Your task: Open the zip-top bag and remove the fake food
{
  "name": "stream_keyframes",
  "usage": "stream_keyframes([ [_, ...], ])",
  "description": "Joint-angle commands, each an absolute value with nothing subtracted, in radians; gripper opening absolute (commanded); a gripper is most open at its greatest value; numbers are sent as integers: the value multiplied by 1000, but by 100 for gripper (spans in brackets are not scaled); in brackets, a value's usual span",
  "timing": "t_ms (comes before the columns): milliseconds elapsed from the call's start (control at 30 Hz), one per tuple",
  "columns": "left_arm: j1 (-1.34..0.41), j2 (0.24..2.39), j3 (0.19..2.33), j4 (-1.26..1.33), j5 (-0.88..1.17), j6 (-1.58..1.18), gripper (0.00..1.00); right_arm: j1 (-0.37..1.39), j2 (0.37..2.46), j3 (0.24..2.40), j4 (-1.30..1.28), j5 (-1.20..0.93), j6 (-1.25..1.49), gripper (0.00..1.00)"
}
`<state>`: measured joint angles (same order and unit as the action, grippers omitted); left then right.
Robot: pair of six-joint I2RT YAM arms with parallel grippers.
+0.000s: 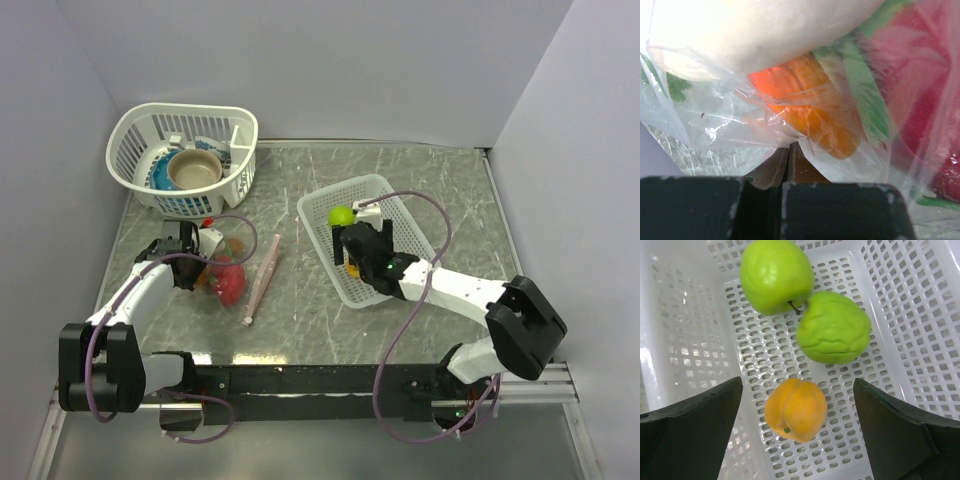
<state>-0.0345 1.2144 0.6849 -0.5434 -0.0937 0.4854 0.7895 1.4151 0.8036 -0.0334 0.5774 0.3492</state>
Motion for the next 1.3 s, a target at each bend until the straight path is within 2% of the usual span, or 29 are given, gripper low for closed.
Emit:
stream_keyframes([
  [0, -40, 1198, 715, -552, -64, 482, 1, 807, 1336, 873, -26, 583, 365, 100],
  [200, -40, 1221, 716, -540, -55, 474, 1, 1021, 1308, 853, 95, 591, 197, 98],
  [267, -40, 1226, 718, -538, -54, 472, 1, 1054, 1377, 873, 98, 563, 189, 88],
  [300, -40, 1230, 719, -537, -52, 471, 1, 1064, 1402, 877, 113, 534, 198, 76],
  [367, -40, 1235, 724, -531, -48, 468, 1, 1078, 1480, 877, 146, 457, 206, 62],
  [400, -41, 1244, 726, -523, -40, 466, 1, 1089, 1508, 880, 181, 439, 212, 48],
  [467, -43, 1258, 732, -514, -34, 457, 1, 1098, 1595, 903, 202, 399, 215, 41],
  [533, -51, 1288, 741, -502, -28, 448, 1, 1106, 1649, 934, 241, 377, 213, 40],
  [667, -71, 1331, 756, -482, -29, 439, 1, 1108, 1773, 1017, 265, 336, 192, 44],
  [1000, -98, 1407, 802, -466, -31, 431, 1, 1106, 1914, 1180, 282, 272, 166, 57],
  [1033, -101, 1410, 805, -466, -29, 428, 1, 1106, 1924, 1193, 284, 265, 166, 60],
  [1067, -104, 1414, 810, -469, -26, 426, 1, 1106, 1939, 1196, 290, 258, 166, 69],
  [1133, -115, 1427, 822, -474, -20, 417, 1, 1104, 1951, 1207, 298, 220, 167, 80],
  [1167, -123, 1431, 827, -477, -17, 414, 1, 1106, 1963, 1212, 304, 204, 170, 93],
  [1200, -127, 1434, 830, -477, -18, 410, 1, 1106, 1968, 1218, 308, 184, 175, 98],
  [1267, -139, 1437, 828, -474, -20, 407, 1, 1106, 1979, 1218, 339, 118, 187, 100],
])
